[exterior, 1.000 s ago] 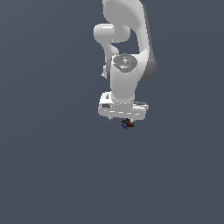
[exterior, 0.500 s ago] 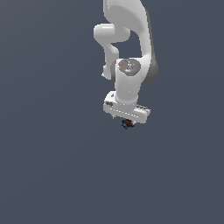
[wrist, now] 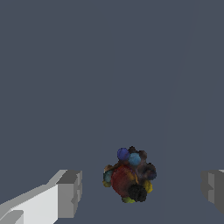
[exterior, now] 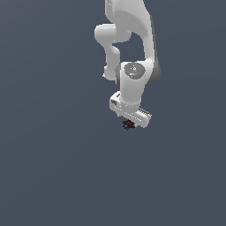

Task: Pick up the object and move it to a goal position.

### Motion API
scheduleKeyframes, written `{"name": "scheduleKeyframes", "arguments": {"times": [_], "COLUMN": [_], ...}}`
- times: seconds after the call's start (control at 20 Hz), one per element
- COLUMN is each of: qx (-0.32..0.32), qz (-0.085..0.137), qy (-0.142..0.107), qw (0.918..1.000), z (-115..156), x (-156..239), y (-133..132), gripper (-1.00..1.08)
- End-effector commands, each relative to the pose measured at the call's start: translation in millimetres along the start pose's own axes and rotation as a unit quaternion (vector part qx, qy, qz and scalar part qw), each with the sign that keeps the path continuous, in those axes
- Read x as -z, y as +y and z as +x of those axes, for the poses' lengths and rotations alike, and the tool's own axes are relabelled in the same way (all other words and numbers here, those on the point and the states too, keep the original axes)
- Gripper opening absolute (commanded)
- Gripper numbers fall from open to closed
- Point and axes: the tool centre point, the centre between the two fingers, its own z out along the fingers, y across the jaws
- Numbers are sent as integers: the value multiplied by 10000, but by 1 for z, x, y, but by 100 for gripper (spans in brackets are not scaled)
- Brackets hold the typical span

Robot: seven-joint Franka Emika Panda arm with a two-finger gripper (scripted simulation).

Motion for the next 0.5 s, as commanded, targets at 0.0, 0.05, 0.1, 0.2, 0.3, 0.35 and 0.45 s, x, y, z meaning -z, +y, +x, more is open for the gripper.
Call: {"name": "scheduleKeyframes", "arguments": {"times": [0.0, 0.05, 0.1, 0.2, 0.3, 0.35, 0.45], "qx": [-313, -435, -556, -800, -1043, -1164, -1407], "qz": [-5, -7, -10, -14, -18, -20, -25], "qy": [4, 6, 8, 12, 17, 20, 26], "qw": [9995, 9991, 9985, 9968, 9945, 9932, 9900], "z": [-5, -7, -9, -13, -17, -19, -23], "x": [-5, -6, -8, -12, -15, -17, -20], "y": [0, 0, 0, 0, 0, 0, 0], "gripper": [100, 100, 100, 100, 100, 100, 100]}}
